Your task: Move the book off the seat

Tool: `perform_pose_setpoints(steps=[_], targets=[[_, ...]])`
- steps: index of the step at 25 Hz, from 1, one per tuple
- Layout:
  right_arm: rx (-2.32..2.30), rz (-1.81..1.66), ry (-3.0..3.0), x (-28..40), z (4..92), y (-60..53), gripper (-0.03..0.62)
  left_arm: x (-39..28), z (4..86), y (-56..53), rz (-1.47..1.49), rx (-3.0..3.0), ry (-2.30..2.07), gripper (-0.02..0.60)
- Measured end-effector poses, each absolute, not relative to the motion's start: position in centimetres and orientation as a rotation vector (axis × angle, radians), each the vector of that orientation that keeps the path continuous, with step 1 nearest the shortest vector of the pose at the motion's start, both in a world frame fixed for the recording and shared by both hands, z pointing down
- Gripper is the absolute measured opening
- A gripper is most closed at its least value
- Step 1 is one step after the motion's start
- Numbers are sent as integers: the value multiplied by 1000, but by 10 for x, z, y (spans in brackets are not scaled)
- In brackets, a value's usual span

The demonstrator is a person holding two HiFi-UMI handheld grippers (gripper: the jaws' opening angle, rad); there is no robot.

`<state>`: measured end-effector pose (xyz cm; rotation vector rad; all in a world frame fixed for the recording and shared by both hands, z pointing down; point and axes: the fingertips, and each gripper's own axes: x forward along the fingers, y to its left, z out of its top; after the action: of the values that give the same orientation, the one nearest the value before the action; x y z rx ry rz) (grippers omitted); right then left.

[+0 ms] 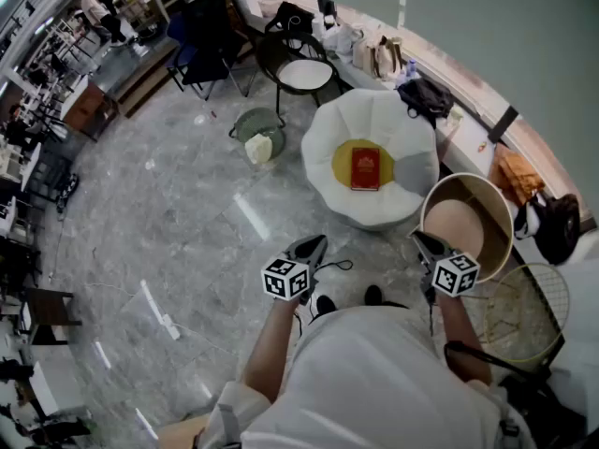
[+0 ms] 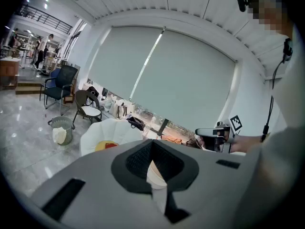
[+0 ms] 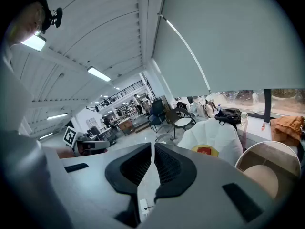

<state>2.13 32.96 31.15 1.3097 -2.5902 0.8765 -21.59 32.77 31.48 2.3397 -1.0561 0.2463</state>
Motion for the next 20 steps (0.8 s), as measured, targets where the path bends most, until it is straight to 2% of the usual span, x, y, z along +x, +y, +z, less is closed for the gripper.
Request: perform_pose_setpoints(steps=[20], targets=[[1243,911,-2601,39,323,302,51,-200,332,320,259,2288,-1112,2]])
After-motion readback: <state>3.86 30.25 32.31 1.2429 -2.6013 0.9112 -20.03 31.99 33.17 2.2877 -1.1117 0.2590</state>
